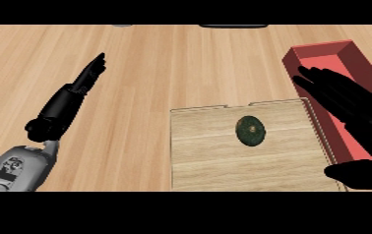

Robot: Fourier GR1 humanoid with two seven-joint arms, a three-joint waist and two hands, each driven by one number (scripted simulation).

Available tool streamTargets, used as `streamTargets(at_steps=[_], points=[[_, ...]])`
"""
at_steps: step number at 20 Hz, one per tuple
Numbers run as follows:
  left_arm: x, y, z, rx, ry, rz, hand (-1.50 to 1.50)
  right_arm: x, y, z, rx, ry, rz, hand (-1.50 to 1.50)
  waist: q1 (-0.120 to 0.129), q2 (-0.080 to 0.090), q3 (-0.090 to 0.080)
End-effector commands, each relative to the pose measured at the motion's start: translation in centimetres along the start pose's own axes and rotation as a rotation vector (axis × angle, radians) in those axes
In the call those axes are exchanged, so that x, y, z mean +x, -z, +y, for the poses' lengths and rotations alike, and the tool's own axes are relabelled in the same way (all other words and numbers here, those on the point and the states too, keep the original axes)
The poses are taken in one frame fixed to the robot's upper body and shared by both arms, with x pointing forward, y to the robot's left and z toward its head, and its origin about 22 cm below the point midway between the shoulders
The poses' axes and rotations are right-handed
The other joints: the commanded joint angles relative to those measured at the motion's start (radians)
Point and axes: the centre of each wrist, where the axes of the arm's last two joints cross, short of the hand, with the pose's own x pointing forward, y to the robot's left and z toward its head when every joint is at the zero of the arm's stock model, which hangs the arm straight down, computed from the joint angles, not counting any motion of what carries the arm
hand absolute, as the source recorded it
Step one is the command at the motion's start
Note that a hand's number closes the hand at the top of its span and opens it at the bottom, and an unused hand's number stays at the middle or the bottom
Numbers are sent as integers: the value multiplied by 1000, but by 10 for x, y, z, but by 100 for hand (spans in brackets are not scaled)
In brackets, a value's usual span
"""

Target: Pick the squash from the tray and place it in the cardboard box

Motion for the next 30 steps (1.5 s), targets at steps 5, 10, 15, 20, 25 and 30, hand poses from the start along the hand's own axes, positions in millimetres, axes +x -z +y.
streamTargets(at_steps=[5, 10, 15, 20, 25, 30], points=[[-13, -1, 1, -5, 15, -14, 0, 68, 5, 11, 218, -223, 90, -150, 12, 2, -1], [-6, 11, 5, -10, -6, -7, 0, 110, 29, 41, 291, -264, 152, -150, 9, 2, 1], [-10, 3, -10, -1, -2, 3, 0, 124, 42, 43, 343, -257, 214, -150, -2, -1, 2], [-17, -7, -1, -15, -21, -2, 0, 135, 76, 69, 391, -248, 248, -150, 8, 1, 2], [-13, -22, -1, 5, 1, -7, 0, 128, 58, 86, 347, -312, 300, -150, 2, -2, 3], [-9, -6, -4, 8, 9, -23, 0, 125, 63, 106, 350, -304, 303, -150, -4, 0, 3]])
